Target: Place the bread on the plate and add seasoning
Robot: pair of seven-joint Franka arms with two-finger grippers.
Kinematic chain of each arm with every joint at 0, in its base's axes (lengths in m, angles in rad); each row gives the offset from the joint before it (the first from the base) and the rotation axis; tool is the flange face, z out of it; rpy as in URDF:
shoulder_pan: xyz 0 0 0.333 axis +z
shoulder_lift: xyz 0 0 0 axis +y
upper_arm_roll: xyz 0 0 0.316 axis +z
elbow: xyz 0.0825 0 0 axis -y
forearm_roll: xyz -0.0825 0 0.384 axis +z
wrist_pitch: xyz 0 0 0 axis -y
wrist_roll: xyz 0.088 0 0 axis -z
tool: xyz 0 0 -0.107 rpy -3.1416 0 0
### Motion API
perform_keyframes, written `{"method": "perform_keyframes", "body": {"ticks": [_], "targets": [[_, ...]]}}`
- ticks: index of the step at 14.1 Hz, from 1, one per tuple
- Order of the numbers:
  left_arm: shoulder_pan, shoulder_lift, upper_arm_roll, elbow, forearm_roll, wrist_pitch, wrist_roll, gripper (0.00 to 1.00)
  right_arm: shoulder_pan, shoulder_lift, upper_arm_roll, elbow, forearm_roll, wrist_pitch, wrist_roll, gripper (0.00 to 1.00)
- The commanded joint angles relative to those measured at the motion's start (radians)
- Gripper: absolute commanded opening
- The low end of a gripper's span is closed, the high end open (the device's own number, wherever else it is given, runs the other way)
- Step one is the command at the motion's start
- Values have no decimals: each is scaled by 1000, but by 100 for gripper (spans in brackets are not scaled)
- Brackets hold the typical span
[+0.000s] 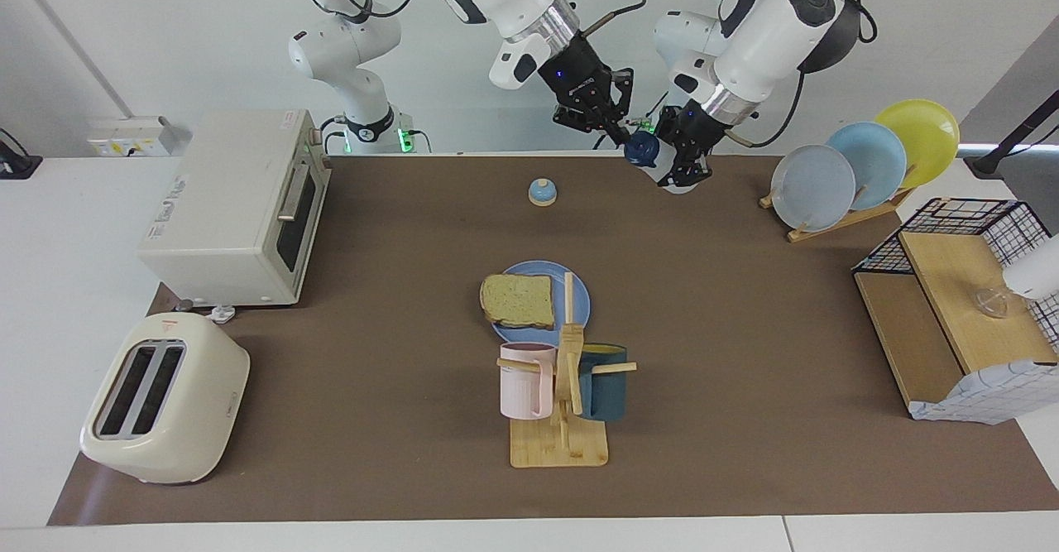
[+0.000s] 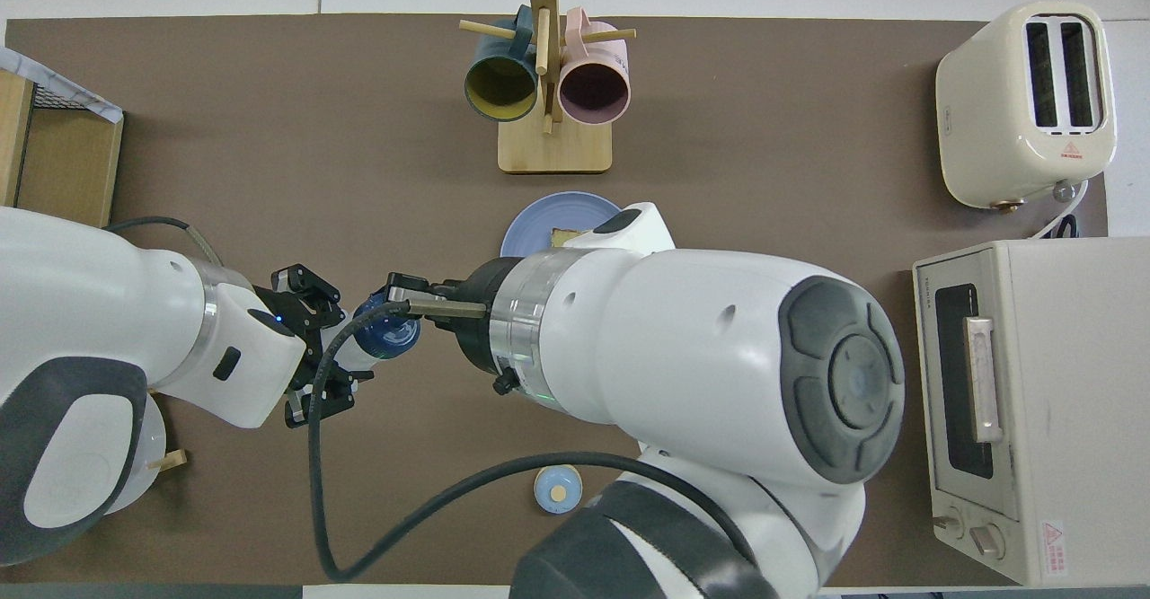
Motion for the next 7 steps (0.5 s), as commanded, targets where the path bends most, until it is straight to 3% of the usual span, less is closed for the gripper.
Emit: {"method": "perform_keyframes", "body": {"ticks": [1,3,7], "targets": [[-7,-34,3,-24,-21,15,-9,0,-5,10,0,5,-1,21,77,0],[-7,-34,3,-24,-21,13,-9,0,-13,15,-2,6,9,38,135,0],[-7,-35,3,-24,-21,10,-9,0,-83,18,-13,14,221,38,143,0]]}}
